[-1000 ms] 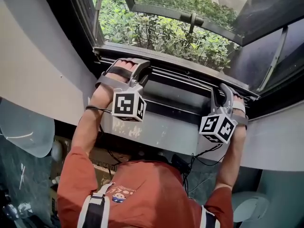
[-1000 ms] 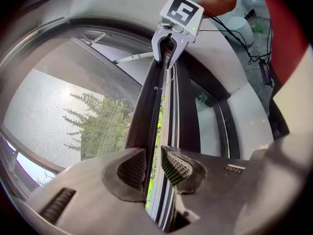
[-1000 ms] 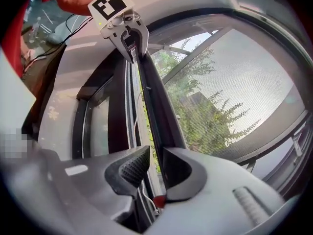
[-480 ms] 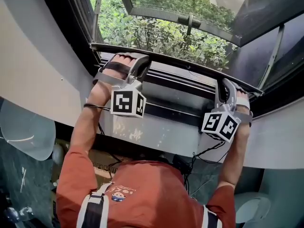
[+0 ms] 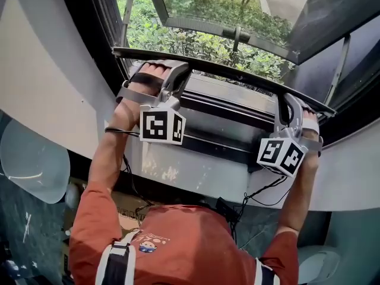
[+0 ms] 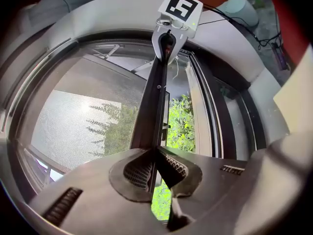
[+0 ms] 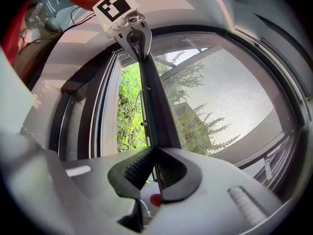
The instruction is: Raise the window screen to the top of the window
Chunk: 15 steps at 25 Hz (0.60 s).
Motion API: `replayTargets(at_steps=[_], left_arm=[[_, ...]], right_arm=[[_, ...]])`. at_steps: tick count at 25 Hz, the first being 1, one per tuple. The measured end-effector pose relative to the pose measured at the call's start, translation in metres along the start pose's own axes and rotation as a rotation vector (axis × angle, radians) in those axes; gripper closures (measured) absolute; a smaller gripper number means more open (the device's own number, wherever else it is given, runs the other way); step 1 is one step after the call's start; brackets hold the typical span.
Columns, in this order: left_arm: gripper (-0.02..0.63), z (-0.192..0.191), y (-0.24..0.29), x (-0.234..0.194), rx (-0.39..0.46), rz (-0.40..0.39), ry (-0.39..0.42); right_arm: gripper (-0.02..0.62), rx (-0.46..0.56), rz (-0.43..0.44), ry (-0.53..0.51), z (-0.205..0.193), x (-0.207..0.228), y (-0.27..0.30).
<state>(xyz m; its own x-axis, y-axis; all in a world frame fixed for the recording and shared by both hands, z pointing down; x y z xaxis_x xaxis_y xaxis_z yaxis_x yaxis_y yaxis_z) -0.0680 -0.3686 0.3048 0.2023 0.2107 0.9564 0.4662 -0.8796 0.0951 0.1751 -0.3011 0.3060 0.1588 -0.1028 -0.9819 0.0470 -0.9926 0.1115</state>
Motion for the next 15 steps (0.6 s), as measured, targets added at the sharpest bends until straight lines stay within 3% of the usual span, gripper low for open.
replayTargets(at_steps=[6,11,15], left_arm=[[0.577,0.005,0.0,-0.009,-0.028,0.025,0.013],[0.577,0.012,0.0,-0.019,-0.053,0.095,0.044],[0.577,0.013,-0.001,-0.025,-0.058,0.089,0.059]], right_arm=[[0.56,-0.03,-0.036,-0.032,0.003,0.008,0.0],[0.561,-0.053,-0.091,-0.068,0.005,0.019,0.0],[0.563,-0.049,-0.088,-0.079,0.008,0.026,0.0]])
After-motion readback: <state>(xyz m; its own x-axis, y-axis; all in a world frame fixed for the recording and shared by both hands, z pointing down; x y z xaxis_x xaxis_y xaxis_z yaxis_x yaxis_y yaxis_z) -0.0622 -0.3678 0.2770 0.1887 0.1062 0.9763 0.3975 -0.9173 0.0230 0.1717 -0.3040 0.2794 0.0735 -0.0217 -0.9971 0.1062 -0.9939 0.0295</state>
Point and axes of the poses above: the fingertips, and each gripper's own axes: y forward along the fingers, x to its right, z out of its top, the point moved 7 cm from there along -y, backward along the fingers, and after that the axes turned 6 degrees about -y, right-handed, at the moved point
